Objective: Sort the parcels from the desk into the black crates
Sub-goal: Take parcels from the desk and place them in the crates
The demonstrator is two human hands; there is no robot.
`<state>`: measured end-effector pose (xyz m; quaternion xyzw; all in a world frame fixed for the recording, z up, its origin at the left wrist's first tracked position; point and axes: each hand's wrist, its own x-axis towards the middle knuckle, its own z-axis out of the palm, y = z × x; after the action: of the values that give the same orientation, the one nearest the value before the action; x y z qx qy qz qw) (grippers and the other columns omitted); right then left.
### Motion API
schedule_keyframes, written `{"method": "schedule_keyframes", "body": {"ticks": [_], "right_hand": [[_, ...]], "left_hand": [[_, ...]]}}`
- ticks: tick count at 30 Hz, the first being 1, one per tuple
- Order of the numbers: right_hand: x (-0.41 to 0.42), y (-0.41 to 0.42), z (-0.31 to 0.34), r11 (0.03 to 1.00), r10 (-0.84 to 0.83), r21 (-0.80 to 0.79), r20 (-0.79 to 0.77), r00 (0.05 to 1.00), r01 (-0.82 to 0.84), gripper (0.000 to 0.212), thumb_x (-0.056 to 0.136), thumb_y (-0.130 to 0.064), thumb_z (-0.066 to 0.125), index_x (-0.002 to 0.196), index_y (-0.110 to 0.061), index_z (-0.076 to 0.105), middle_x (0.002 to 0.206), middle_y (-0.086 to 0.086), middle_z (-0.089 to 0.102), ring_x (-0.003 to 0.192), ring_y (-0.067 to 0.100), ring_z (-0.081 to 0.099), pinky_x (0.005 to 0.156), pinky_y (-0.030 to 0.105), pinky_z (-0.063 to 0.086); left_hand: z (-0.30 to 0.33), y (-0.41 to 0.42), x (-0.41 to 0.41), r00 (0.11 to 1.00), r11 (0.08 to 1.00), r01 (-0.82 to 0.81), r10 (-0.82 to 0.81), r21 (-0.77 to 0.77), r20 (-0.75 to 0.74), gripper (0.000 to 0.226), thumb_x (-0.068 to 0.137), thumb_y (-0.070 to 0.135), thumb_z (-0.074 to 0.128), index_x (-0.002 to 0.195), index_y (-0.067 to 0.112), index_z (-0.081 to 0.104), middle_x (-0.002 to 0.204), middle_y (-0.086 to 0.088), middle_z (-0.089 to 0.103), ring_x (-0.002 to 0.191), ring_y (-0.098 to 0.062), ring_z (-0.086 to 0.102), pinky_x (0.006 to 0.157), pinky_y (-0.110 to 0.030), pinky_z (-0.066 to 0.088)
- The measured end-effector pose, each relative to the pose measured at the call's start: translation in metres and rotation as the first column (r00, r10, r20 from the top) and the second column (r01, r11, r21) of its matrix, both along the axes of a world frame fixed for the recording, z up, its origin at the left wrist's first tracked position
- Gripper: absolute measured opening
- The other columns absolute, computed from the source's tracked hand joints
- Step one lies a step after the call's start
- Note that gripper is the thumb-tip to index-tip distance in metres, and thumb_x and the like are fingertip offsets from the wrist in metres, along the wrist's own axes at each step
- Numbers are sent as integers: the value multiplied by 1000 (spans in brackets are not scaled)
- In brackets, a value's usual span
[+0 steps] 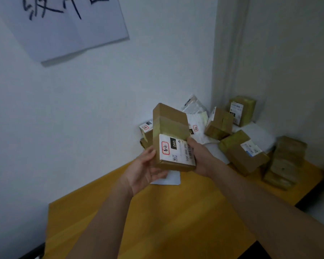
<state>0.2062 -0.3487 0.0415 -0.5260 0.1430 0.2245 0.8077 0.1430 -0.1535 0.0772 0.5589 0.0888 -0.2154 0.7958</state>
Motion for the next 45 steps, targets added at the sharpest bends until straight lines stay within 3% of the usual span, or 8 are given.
{"method": "schedule_keyframes", "body": {"ticks": [9, 15, 24, 28, 34, 39, 42, 45], "right_hand": [[16, 39, 84, 970, 95, -244, 312, 945, -16, 34, 105, -38, 40, 139, -35, 47, 95, 3, 71, 74, 17, 69, 49, 26, 55], [24, 40, 132, 941, 255, -319, 442, 860, -115, 37, 105, -34, 43, 142, -41, 47, 98, 2, 73, 79, 20, 68, 51, 25, 54], [38, 20, 170, 903, 410, -349, 520, 749, -251, 40, 101, -30, 54, 140, -35, 49, 102, 6, 74, 81, 18, 74, 57, 30, 57], [45, 17, 177, 861, 485, -406, 477, 733, -306, 51, 97, -34, 60, 144, -34, 41, 111, 5, 72, 103, 21, 67, 93, 47, 53], [56, 6, 181, 913, 394, -317, 519, 759, -256, 91, 83, -30, 77, 147, -55, 16, 125, 0, 60, 118, 18, 59, 99, 52, 49], [50, 6, 177, 903, 424, -300, 519, 742, -306, 54, 90, -18, 70, 138, -33, 51, 124, 6, 64, 106, 21, 67, 88, 48, 58], [51, 8, 172, 959, 283, -180, 527, 802, -220, 47, 94, -20, 65, 138, -25, 51, 123, 5, 63, 101, 21, 67, 76, 40, 60], [57, 6, 164, 993, 111, -7, 462, 880, -122, 49, 96, -22, 63, 142, -21, 47, 129, 6, 58, 111, 26, 62, 83, 46, 58]], "left_hand": [[61, 35, -12, 973, 968, -213, 198, 131, 117, 34, 96, 37, 56, 122, 17, 66, 115, -8, 70, 98, -25, 67, 88, -41, 55], [97, 44, -9, 955, 922, -258, 199, 289, 218, 41, 93, 34, 64, 128, 14, 58, 112, -10, 72, 97, -23, 69, 92, -38, 55], [126, 27, -2, 929, 907, -322, 249, 271, 272, 46, 89, 25, 70, 128, 10, 50, 107, -15, 74, 103, -33, 69, 93, -41, 56], [135, 27, 0, 919, 874, -354, 260, 332, 297, 40, 92, 21, 68, 127, 13, 52, 104, -12, 75, 103, -32, 69, 92, -41, 55], [156, 29, 6, 882, 693, -419, 157, 587, 445, 43, 94, 10, 64, 134, 24, 57, 115, -4, 67, 94, -18, 69, 73, -29, 55], [162, 31, 11, 853, 646, -486, 204, 589, 480, 48, 90, 15, 70, 136, 23, 57, 128, -4, 63, 98, -25, 70, 88, -44, 57], [163, 31, 11, 775, 609, -616, 357, 500, 521, 55, 88, 24, 73, 139, 19, 52, 136, -5, 54, 111, -24, 62, 84, -34, 50], [156, 35, 12, 732, 533, -680, 443, 504, 518, 75, 87, 30, 74, 150, 19, 35, 148, -6, 40, 129, -27, 48, 99, -38, 43]]}}
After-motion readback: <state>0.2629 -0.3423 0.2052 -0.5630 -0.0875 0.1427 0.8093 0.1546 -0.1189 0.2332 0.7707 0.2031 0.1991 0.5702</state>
